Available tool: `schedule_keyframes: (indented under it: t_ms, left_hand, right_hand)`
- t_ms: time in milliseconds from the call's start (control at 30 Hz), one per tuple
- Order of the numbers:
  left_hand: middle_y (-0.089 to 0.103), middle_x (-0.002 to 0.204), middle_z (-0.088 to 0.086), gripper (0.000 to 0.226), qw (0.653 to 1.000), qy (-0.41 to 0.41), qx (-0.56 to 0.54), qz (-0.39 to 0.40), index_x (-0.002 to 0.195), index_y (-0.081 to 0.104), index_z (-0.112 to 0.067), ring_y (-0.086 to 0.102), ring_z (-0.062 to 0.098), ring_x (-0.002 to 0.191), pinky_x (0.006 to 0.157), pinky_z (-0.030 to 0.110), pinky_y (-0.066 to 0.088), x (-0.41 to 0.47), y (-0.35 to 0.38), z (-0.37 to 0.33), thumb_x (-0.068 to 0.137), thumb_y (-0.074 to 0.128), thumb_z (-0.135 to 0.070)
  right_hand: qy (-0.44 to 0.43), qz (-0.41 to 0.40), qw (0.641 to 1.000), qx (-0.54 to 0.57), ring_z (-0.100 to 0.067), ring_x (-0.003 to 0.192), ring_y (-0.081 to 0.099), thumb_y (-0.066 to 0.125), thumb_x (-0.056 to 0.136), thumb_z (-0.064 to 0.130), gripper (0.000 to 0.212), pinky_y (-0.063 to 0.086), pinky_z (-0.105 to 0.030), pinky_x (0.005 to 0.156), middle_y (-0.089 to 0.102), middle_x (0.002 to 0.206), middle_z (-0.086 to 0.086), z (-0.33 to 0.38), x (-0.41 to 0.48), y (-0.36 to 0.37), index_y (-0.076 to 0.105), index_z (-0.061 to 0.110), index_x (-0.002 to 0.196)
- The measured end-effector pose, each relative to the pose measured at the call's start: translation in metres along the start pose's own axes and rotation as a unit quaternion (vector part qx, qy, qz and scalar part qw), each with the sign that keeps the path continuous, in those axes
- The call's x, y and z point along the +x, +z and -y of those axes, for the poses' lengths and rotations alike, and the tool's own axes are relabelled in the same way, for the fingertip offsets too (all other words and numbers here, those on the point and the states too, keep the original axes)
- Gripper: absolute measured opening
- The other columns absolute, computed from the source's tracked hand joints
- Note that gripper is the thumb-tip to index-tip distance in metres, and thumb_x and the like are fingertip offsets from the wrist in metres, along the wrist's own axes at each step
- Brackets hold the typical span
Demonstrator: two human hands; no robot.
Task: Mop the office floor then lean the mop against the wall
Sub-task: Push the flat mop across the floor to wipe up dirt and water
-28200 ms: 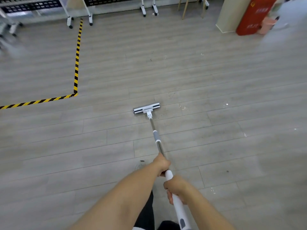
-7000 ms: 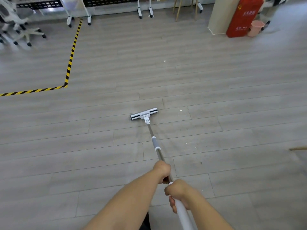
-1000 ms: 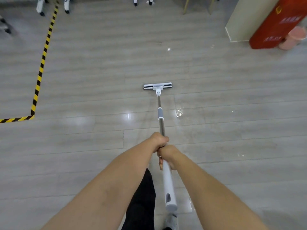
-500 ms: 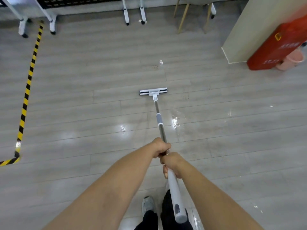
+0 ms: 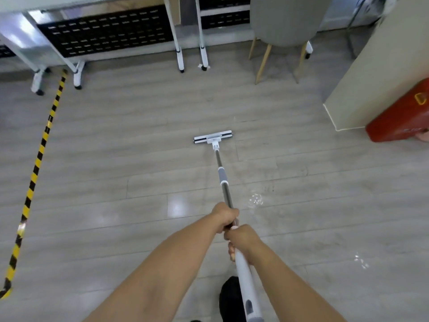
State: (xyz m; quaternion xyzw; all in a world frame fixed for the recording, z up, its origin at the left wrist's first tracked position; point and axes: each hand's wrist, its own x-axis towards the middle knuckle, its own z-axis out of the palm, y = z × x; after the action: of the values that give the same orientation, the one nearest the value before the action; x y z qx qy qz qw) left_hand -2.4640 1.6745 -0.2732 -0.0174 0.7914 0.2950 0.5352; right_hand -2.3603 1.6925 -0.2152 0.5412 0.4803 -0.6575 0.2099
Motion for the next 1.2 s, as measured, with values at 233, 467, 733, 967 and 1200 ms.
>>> schedule_keyframes:
  t_ms: [233, 467, 733, 967, 1200]
  left_hand:
    - [0.064, 0.083, 0.015, 0.012, 1.000, -0.012, -0.012, -0.006, 0.103, 0.053, -0.005, 0.063, 0.025, 0.064, 0.053, 0.033, 0.053, 0.064, -0.025, -0.119, 0.093, 0.056, -0.010]
    - [0.066, 0.094, 0.015, 0.018, 1.000, 0.001, 0.014, -0.021, 0.109, 0.057, -0.004, 0.069, 0.028, 0.080, 0.047, 0.030, 0.051, 0.160, -0.104, -0.213, 0.094, 0.056, -0.014]
    - [0.062, 0.078, 0.012, 0.010, 0.999, -0.016, 0.024, 0.023, 0.101, 0.055, -0.004, 0.063, 0.023, 0.062, 0.048, 0.032, 0.053, 0.303, -0.203, -0.360, 0.096, 0.054, -0.012]
    - [0.063, 0.075, 0.014, 0.006, 0.997, -0.038, 0.035, 0.065, 0.089, 0.053, -0.004, 0.065, 0.026, 0.062, 0.061, 0.040, 0.059, 0.398, -0.281, -0.454, 0.094, 0.056, -0.007]
    - [0.057, 0.072, 0.010, 0.014, 0.995, -0.087, -0.028, 0.032, 0.110, 0.051, -0.005, 0.059, 0.022, 0.049, 0.047, 0.027, 0.050, 0.425, -0.287, -0.486, 0.097, 0.052, -0.010]
  right_hand:
    - [0.016, -0.010, 0.998, -0.054, -0.023, 0.036, 0.052, 0.051, 0.081, -0.002, 0.023, 0.047, -0.028, 0.043, 0.057, 0.049, -0.012, 0.093, 0.017, -0.038, 0.055, -0.005, 0.103]
    - [0.009, -0.010, 1.000, -0.022, -0.023, 0.046, 0.053, 0.053, 0.081, 0.001, 0.016, 0.049, -0.033, 0.052, 0.056, 0.062, -0.013, 0.227, 0.101, -0.023, 0.056, -0.001, 0.096]
    - [0.032, -0.025, 0.998, -0.056, -0.025, 0.041, 0.054, 0.050, 0.078, 0.003, 0.020, 0.051, -0.034, 0.048, 0.056, 0.057, -0.013, 0.418, 0.208, -0.022, 0.058, -0.002, 0.095]
    - [0.057, -0.042, 0.996, -0.058, -0.018, 0.041, 0.054, 0.050, 0.087, 0.004, 0.014, 0.052, -0.032, 0.048, 0.060, 0.071, -0.013, 0.542, 0.268, -0.002, 0.054, 0.001, 0.101]
    - [0.094, -0.067, 0.992, -0.056, -0.012, 0.028, 0.045, 0.046, 0.089, 0.000, 0.022, 0.041, -0.020, 0.035, 0.057, 0.064, -0.009, 0.577, 0.261, -0.001, 0.056, 0.000, 0.109]
